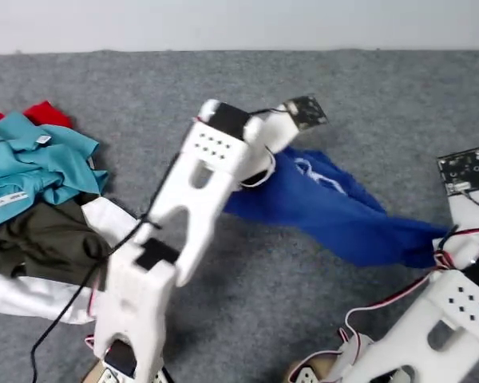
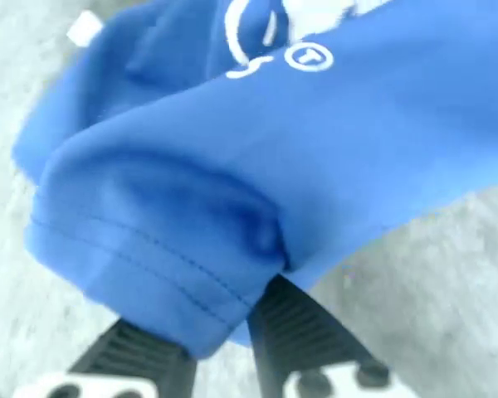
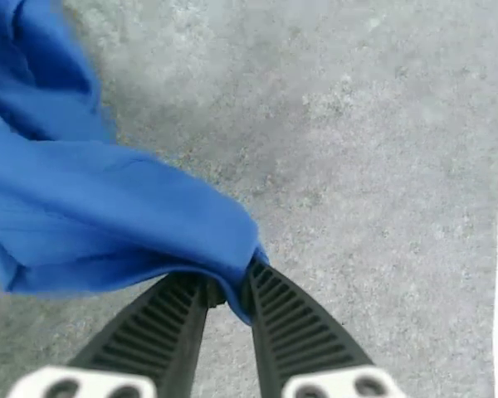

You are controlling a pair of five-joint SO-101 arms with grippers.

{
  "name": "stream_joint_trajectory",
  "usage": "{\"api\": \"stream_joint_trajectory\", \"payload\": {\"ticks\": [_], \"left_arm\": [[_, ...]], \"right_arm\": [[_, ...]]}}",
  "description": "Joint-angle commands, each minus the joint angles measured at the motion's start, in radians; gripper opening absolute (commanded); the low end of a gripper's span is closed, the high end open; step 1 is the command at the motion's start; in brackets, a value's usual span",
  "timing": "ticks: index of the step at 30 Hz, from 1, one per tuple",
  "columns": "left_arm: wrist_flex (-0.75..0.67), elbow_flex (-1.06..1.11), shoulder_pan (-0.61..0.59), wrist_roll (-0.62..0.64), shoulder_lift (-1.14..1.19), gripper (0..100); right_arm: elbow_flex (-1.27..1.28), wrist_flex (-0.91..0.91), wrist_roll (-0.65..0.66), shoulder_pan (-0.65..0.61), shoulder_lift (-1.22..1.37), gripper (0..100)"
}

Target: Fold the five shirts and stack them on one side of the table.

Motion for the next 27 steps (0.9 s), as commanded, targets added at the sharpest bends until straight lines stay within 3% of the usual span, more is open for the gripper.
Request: {"api": "stream_joint_trajectory", "payload": {"ticks": [1,5,9,16,22,27], "left_arm": [[0.02,0.17,-0.043,-0.038,-0.275,1],[0.02,0.343,-0.104,-0.063,-0.477,1],[0.02,0.509,-0.192,-0.143,-0.623,2],[0.02,0.71,-0.305,-0.192,-0.815,24],[0.02,0.837,-0.264,-0.195,-0.881,24],[0.017,0.977,-0.133,-0.195,-0.879,24]], "right_arm": [[-0.084,-0.007,0.008,0.004,-0.01,0.9],[-0.147,0.004,0.006,-0.042,-0.01,0.9],[-0.219,0.073,0.006,-0.166,-0.01,0.9],[-0.224,0.088,-0.052,-0.311,0.004,0.9],[-0.224,0.09,-0.104,-0.366,0.061,0.9],[-0.224,0.096,-0.118,-0.367,0.084,0.9]]}}
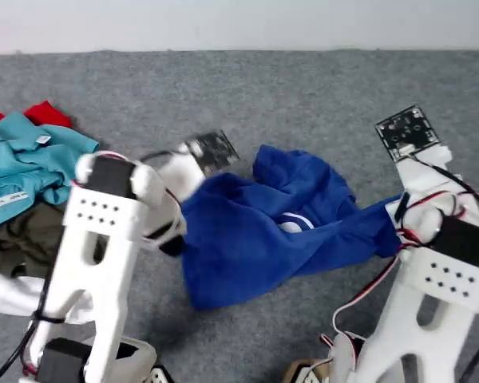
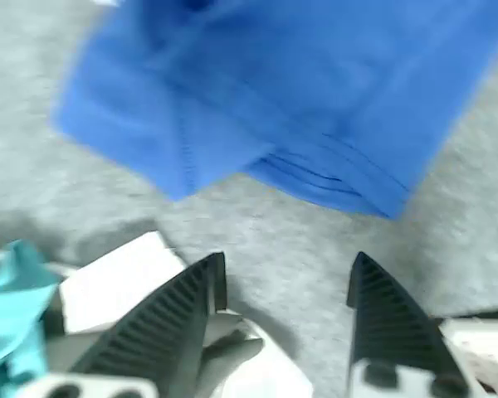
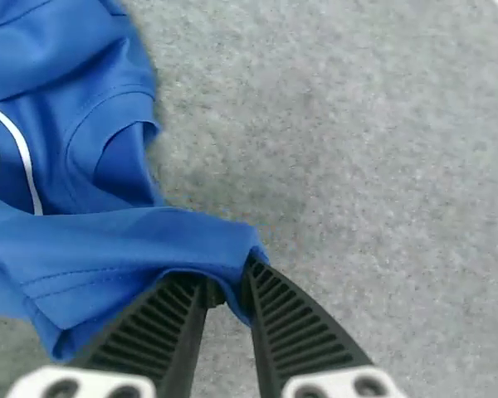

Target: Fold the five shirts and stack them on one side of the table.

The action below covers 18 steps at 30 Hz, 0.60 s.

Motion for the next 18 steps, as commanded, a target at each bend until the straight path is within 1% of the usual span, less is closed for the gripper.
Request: {"api": "stream_joint_trajectory", "payload": {"ticks": [1,4,9,13,18], "left_arm": [[0.012,0.061,0.109,-0.005,-0.032,24],[-0.048,0.105,0.173,0.002,-0.008,24],[-0.141,0.091,0.178,0.026,0.19,24],[-0.155,-0.013,0.178,0.026,0.338,23],[-0.153,-0.107,0.183,0.026,0.462,21]], "right_arm": [[-0.049,0.002,-0.015,-0.013,0.002,0.9],[-0.049,0.002,-0.015,-0.013,0.002,0.9],[-0.049,0.002,-0.015,-0.012,0.001,0.9],[-0.049,0.002,-0.015,-0.01,0.001,0.9],[-0.049,0.002,-0.015,-0.01,0.001,0.9]]}}
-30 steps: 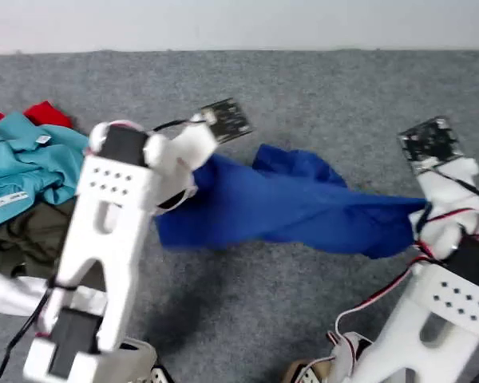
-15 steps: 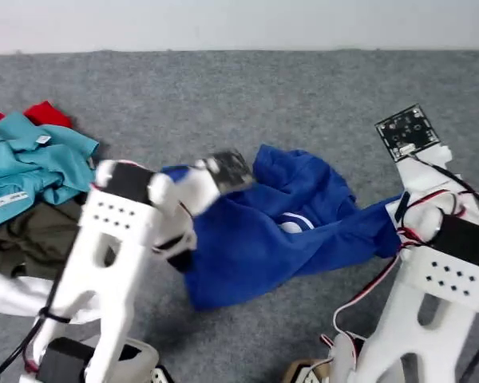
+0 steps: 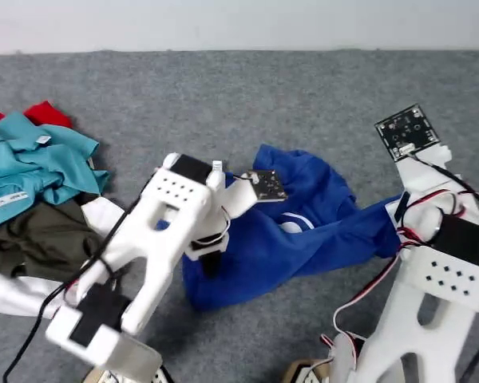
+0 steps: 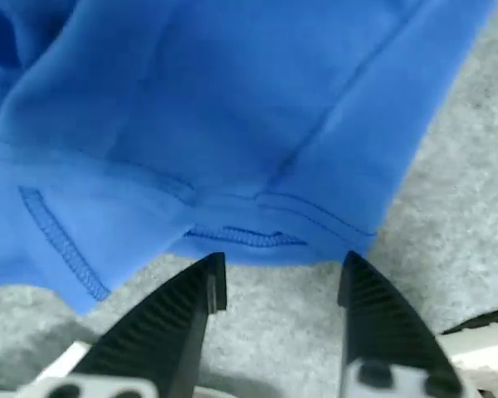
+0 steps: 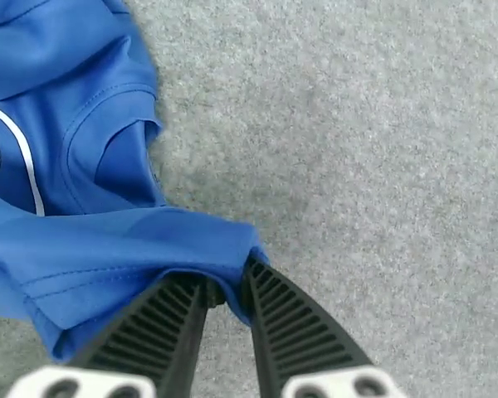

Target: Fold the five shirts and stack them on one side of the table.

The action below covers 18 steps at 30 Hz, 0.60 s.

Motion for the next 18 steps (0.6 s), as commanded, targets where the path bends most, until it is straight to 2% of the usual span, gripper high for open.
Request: {"api": "stream_joint_trajectory", "payload": {"ticks": [1,10,18], "left_arm": [[-0.011,-0.074,0.009,0.009,0.057,21],[-0.014,-0.082,0.006,0.009,0.173,21],[-0.086,-0.082,0.009,0.054,0.242,21]], "right_arm": [[-0.049,0.002,-0.012,-0.008,-0.002,0.9],[-0.049,0.002,-0.012,-0.007,0.001,0.9],[-0.049,0.002,-0.012,-0.007,0.001,0.9]]}}
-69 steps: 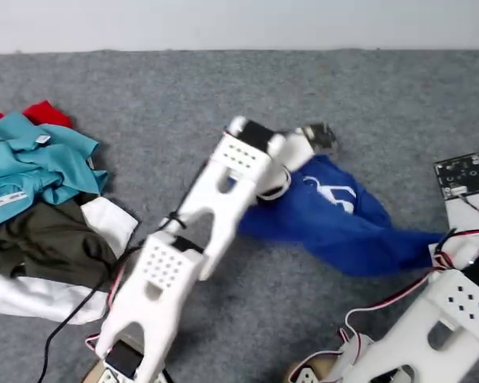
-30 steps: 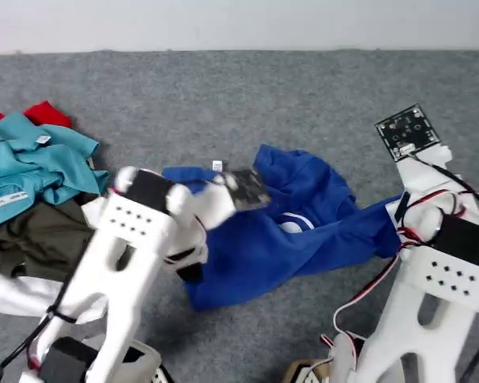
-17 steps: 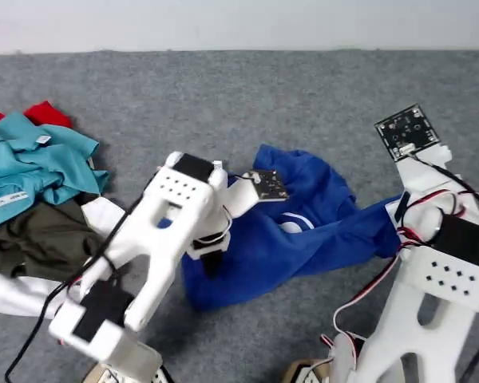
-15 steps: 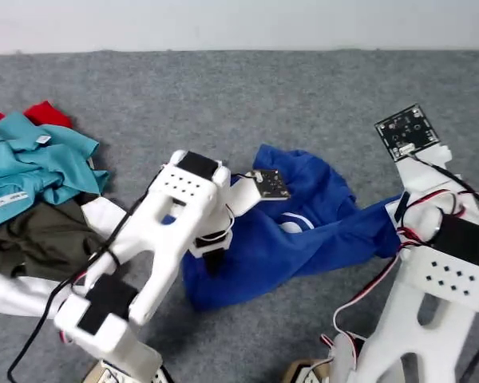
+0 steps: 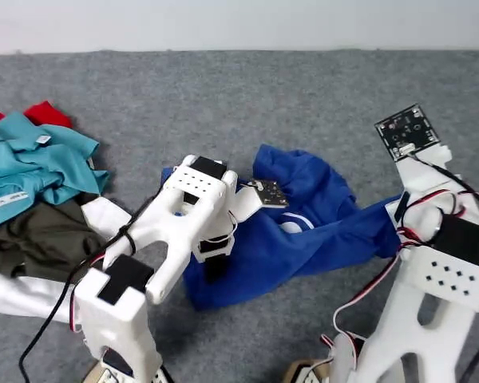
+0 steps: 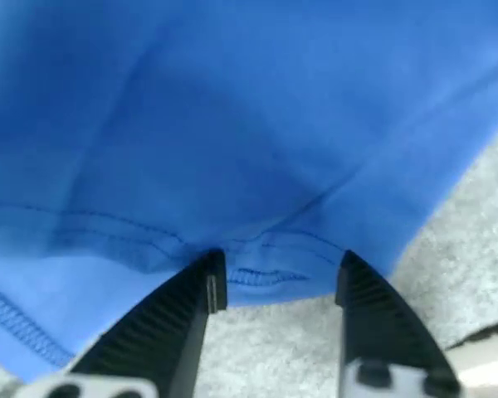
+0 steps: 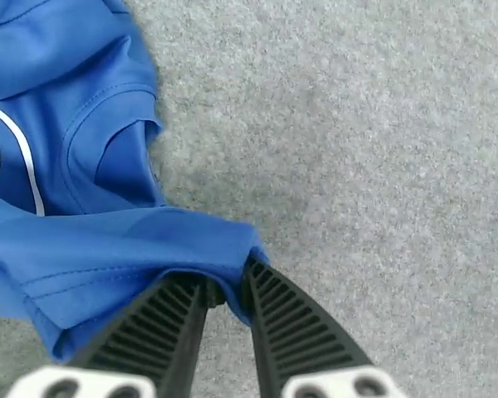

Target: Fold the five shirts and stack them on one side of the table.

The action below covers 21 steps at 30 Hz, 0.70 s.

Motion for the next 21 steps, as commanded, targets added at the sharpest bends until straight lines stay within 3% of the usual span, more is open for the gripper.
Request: {"api": "stream_joint_trajectory", "payload": {"ticks": [1,7,11,14,21], "left_arm": [[-0.043,-0.038,0.009,0.029,0.015,21],[-0.075,-0.038,0.009,0.069,0.107,21],[-0.08,-0.045,0.011,0.074,0.143,12],[-0.071,-0.065,0.011,0.074,0.117,5],[0.014,-0.082,0.034,0.074,-0.035,5]], "right_arm": [[-0.049,0.002,-0.012,-0.007,-0.001,0.9],[-0.049,0.002,-0.012,-0.007,-0.001,0.9],[-0.049,0.002,-0.012,-0.007,-0.002,0.9],[-0.049,0.002,-0.012,-0.007,-0.002,0.9],[-0.049,0.002,-0.012,-0.007,-0.002,0.9]]}}
